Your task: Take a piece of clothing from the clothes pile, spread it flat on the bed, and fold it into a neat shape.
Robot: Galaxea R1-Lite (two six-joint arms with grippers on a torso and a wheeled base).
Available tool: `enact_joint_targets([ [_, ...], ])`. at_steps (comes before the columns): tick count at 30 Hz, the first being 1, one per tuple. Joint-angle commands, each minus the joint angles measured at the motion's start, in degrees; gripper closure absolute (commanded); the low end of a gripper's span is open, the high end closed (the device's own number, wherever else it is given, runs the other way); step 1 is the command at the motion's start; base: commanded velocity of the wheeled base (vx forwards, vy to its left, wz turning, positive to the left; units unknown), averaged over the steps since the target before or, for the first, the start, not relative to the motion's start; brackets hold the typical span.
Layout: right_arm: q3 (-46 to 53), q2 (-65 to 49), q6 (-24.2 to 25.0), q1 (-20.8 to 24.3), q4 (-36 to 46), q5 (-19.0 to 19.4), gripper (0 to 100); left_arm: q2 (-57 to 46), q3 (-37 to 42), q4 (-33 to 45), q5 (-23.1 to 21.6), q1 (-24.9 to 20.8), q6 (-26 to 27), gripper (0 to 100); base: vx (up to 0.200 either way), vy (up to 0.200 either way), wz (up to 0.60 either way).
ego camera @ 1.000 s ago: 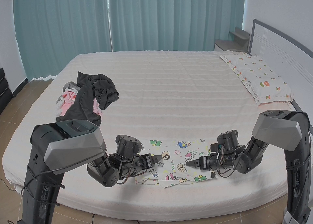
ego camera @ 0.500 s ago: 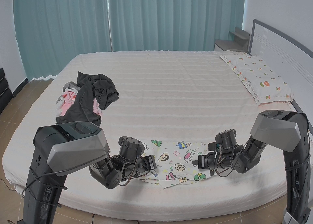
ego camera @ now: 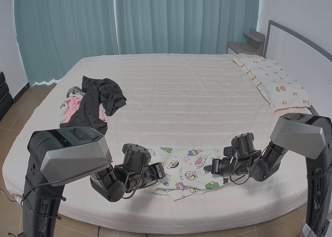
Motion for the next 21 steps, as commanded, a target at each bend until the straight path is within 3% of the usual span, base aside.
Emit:
enact_joint_targets([
  [1,0.66,-1.54,0.06,0.02,-0.11,0.28,100,-1.53,0.97,-0.42,-0.04,-0.51,-0.02,100,-0.200,0.000,0.00],
  [4,0.75,-1.80,0.06,-0.07,-0.11,0.28,100,-1.97,1.15,-0.42,-0.04,-0.60,-0.11,100,-0.200,0.000,0.00],
  [19,0.92,-2.95,0.23,-0.34,-1.25,0.28,100,-2.41,-0.88,-0.60,0.67,-0.60,-3.45,100,0.000,0.000,0.00],
  [21,0.92,-2.95,0.32,-0.42,-1.34,0.28,100,-2.41,-0.96,-0.60,0.67,-0.60,-3.45,100,0.000,-0.200,0.00],
])
